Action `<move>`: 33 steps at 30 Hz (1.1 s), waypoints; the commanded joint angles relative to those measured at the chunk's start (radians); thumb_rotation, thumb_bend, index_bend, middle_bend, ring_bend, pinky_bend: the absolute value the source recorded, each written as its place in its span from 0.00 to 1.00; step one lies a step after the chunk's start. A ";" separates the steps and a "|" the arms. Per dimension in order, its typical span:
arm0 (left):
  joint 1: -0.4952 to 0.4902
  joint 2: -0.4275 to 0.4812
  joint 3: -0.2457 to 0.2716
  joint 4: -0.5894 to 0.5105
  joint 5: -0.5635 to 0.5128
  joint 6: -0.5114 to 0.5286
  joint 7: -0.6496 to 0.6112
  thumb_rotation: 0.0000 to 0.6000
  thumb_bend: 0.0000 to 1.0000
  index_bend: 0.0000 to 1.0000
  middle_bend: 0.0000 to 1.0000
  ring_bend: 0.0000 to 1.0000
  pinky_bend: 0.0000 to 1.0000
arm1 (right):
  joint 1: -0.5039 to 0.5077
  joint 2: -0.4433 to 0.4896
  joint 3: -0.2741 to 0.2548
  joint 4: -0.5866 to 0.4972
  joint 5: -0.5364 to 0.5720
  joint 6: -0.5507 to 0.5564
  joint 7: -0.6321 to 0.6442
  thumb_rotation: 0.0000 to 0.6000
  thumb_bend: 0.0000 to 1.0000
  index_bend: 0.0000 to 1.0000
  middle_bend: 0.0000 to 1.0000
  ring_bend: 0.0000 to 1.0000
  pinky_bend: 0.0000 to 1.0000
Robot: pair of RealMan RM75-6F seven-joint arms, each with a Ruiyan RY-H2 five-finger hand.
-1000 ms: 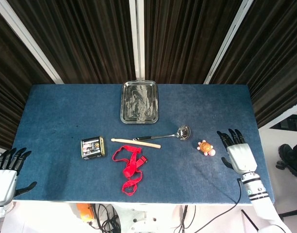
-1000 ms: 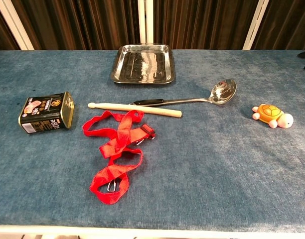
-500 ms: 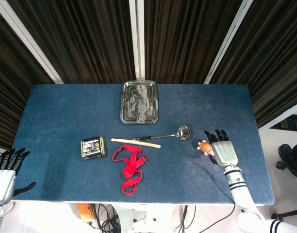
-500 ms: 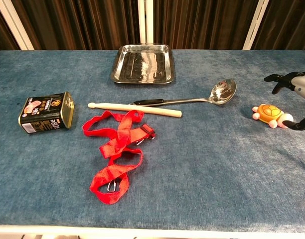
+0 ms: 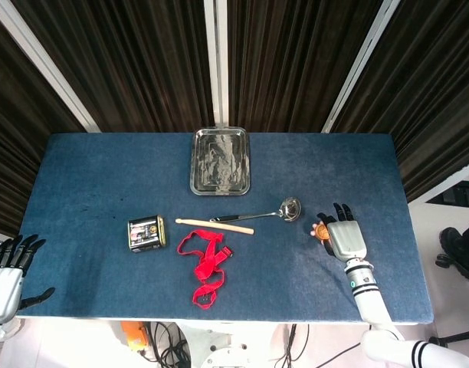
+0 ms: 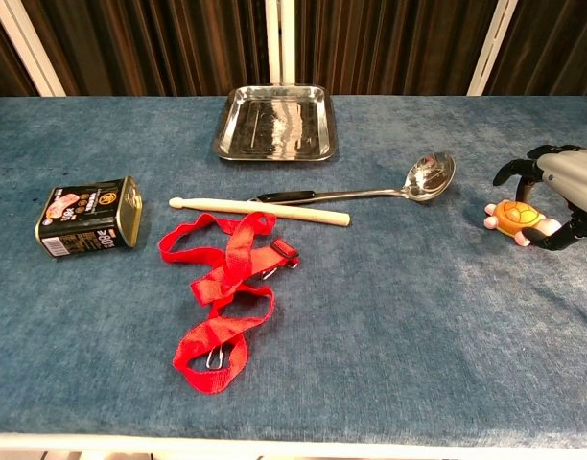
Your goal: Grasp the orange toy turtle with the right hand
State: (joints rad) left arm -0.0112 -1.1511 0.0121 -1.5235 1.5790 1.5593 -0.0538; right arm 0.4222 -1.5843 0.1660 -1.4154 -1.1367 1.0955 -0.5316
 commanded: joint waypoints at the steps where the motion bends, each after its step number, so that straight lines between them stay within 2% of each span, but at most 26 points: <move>1: 0.000 0.001 0.000 0.002 -0.001 0.000 -0.003 1.00 0.08 0.15 0.09 0.00 0.02 | 0.004 -0.012 -0.004 0.011 -0.002 0.008 -0.001 1.00 0.34 0.40 0.48 0.12 0.00; 2: 0.000 0.002 0.000 0.002 0.000 0.000 -0.004 1.00 0.08 0.15 0.09 0.00 0.02 | 0.005 -0.014 -0.005 0.014 -0.002 0.010 0.000 1.00 0.35 0.45 0.51 0.14 0.00; 6: 0.000 0.004 -0.001 0.004 -0.001 0.001 -0.008 1.00 0.08 0.15 0.09 0.00 0.02 | 0.005 -0.035 -0.010 0.043 -0.034 0.046 0.020 1.00 0.45 0.79 0.76 0.31 0.00; 9: -0.001 0.004 0.000 0.004 0.001 0.001 -0.008 1.00 0.08 0.15 0.09 0.00 0.02 | 0.001 -0.053 -0.017 0.073 -0.070 0.077 0.053 1.00 0.53 0.95 0.89 0.40 0.00; 11: -0.001 0.004 0.000 0.003 0.001 0.000 -0.006 1.00 0.08 0.15 0.09 0.00 0.02 | -0.001 -0.058 -0.023 0.090 -0.089 0.088 0.071 1.00 0.55 1.00 0.92 0.43 0.00; 17: -0.002 0.005 -0.001 -0.004 0.004 0.002 0.002 1.00 0.08 0.15 0.09 0.00 0.02 | -0.006 -0.041 -0.055 0.092 -0.164 0.108 0.135 1.00 0.52 1.00 0.93 0.43 0.00; 19: -0.003 0.004 -0.001 -0.006 0.004 0.000 0.006 1.00 0.08 0.15 0.09 0.00 0.02 | -0.006 -0.023 -0.078 0.084 -0.188 0.096 0.140 1.00 0.45 0.95 0.91 0.41 0.00; 20: -0.004 0.003 0.000 -0.007 0.005 -0.001 0.008 1.00 0.08 0.15 0.09 0.00 0.02 | -0.002 -0.005 -0.095 0.075 -0.203 0.079 0.146 1.00 0.39 0.90 0.87 0.39 0.00; 23: -0.006 0.004 0.000 -0.012 0.007 -0.003 0.015 1.00 0.08 0.15 0.09 0.00 0.02 | 0.009 0.037 -0.128 0.056 -0.227 0.031 0.159 1.00 0.24 0.66 0.65 0.25 0.00; 24: -0.006 0.004 0.000 -0.014 0.008 -0.003 0.017 1.00 0.08 0.15 0.09 0.00 0.02 | 0.011 0.046 -0.134 0.054 -0.232 0.021 0.161 1.00 0.18 0.54 0.54 0.19 0.00; 26: -0.006 0.005 0.000 -0.016 0.007 -0.002 0.019 1.00 0.08 0.15 0.09 0.00 0.02 | 0.014 0.062 -0.144 0.048 -0.235 0.002 0.166 1.00 0.12 0.36 0.39 0.09 0.00; 30: -0.005 0.007 0.001 -0.020 0.007 0.000 0.022 1.00 0.08 0.15 0.09 0.00 0.02 | 0.014 0.085 -0.150 0.033 -0.250 -0.001 0.191 1.00 0.08 0.18 0.25 0.00 0.00; 33: -0.006 0.007 0.001 -0.021 0.007 -0.002 0.024 1.00 0.08 0.15 0.09 0.00 0.02 | 0.006 0.090 -0.149 0.029 -0.261 0.019 0.208 1.00 0.07 0.16 0.26 0.00 0.00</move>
State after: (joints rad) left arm -0.0169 -1.1445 0.0128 -1.5444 1.5861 1.5576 -0.0301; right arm 0.4311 -1.4968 0.0170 -1.3845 -1.3938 1.1090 -0.3272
